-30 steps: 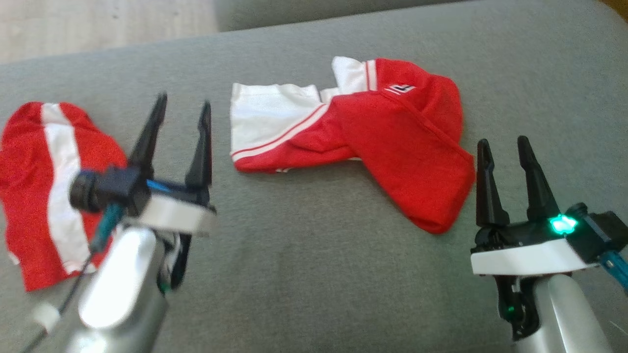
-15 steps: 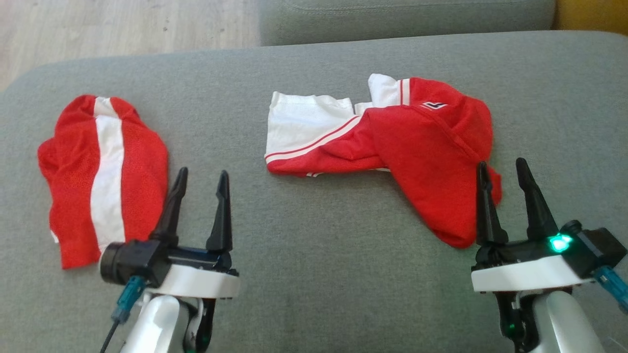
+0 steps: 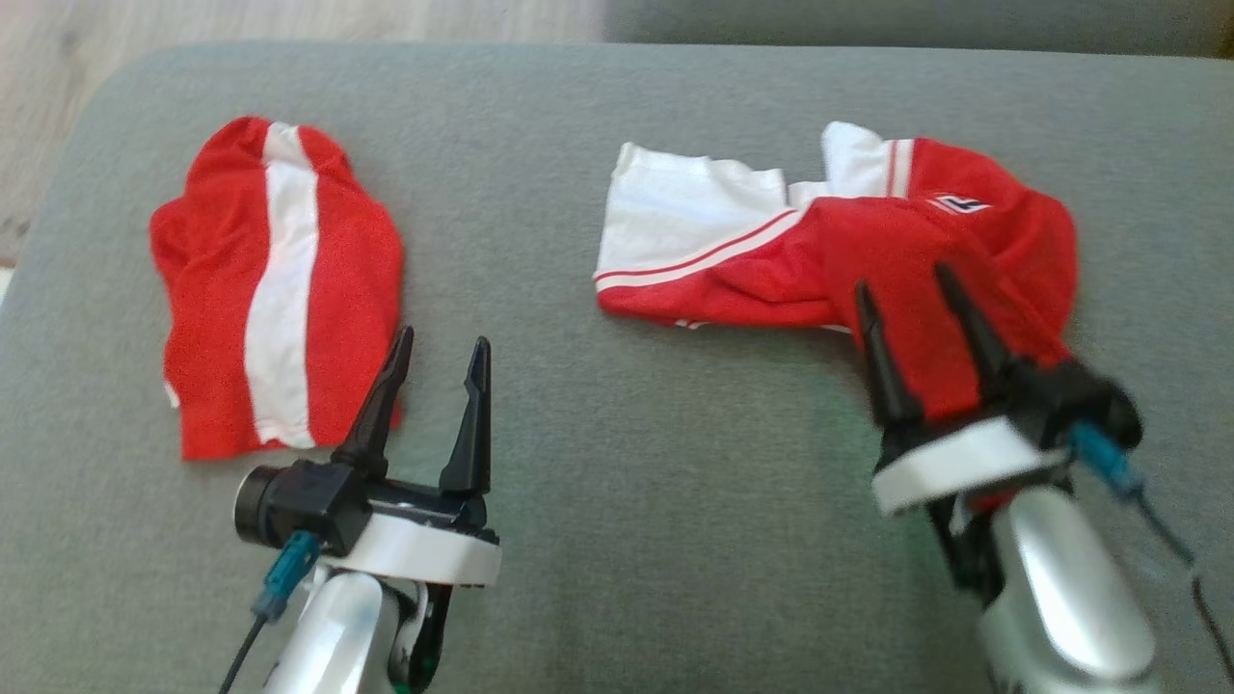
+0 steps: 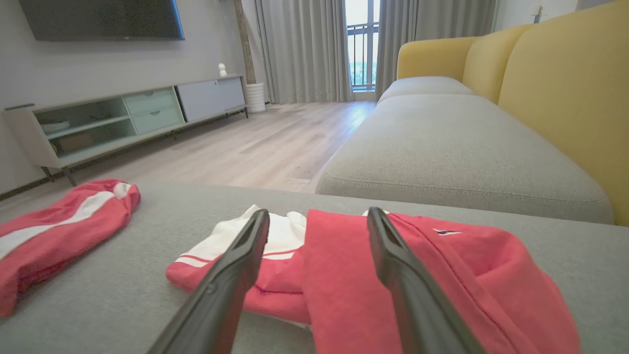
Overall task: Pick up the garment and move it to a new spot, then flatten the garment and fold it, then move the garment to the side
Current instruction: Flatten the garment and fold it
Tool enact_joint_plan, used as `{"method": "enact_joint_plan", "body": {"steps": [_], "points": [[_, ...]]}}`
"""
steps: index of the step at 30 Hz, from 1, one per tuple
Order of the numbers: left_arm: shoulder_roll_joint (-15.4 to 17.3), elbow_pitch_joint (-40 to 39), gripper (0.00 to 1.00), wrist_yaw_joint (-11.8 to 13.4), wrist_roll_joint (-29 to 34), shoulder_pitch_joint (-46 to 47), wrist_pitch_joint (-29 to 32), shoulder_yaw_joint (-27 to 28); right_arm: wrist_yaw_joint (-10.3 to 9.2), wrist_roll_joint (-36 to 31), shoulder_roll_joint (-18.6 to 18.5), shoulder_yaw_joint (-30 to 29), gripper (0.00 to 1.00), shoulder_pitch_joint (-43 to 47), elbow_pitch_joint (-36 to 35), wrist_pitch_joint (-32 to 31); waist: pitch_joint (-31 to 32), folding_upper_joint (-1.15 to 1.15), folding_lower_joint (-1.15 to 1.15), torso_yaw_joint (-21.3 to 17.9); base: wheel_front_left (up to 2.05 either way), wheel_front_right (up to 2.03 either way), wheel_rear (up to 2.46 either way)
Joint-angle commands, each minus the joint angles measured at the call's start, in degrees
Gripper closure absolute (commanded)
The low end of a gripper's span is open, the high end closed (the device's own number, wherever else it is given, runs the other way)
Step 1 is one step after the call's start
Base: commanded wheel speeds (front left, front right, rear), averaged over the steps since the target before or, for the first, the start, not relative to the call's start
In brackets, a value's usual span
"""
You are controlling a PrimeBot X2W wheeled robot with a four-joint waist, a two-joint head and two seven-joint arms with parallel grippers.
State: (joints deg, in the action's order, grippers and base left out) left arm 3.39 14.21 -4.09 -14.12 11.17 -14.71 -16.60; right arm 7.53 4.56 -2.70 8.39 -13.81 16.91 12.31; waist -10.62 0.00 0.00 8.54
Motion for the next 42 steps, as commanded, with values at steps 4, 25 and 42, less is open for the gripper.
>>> {"method": "enact_joint_plan", "body": {"steps": [4, 25, 42], "points": [[-0.2, -0.9, 0.00, -0.6, 0.4, 2.5, -0.3, 1.9, -0.04, -5.3, -0.2, -3.5, 0.00, -8.2, 4.5, -2.6, -1.5, 0.00, 0.00, 2.6, 0.00, 0.00, 0.00], [-0.5, 0.2, 0.00, -0.1, -1.2, 3.8, -0.3, -0.3, -0.04, -11.8, -0.2, -10.2, 1.00, -18.2, 20.6, -7.1, -2.8, 0.00, 0.00, 2.6, 0.00, 0.00, 0.00], [-0.5, 0.0, 0.00, 0.2, -1.2, 0.7, -0.3, 2.7, -0.04, -1.7, -0.2, 3.9, 1.00, -9.8, 10.1, 0.5, 4.0, 0.00, 0.00, -4.4, 0.00, 0.00, 0.00]]}}
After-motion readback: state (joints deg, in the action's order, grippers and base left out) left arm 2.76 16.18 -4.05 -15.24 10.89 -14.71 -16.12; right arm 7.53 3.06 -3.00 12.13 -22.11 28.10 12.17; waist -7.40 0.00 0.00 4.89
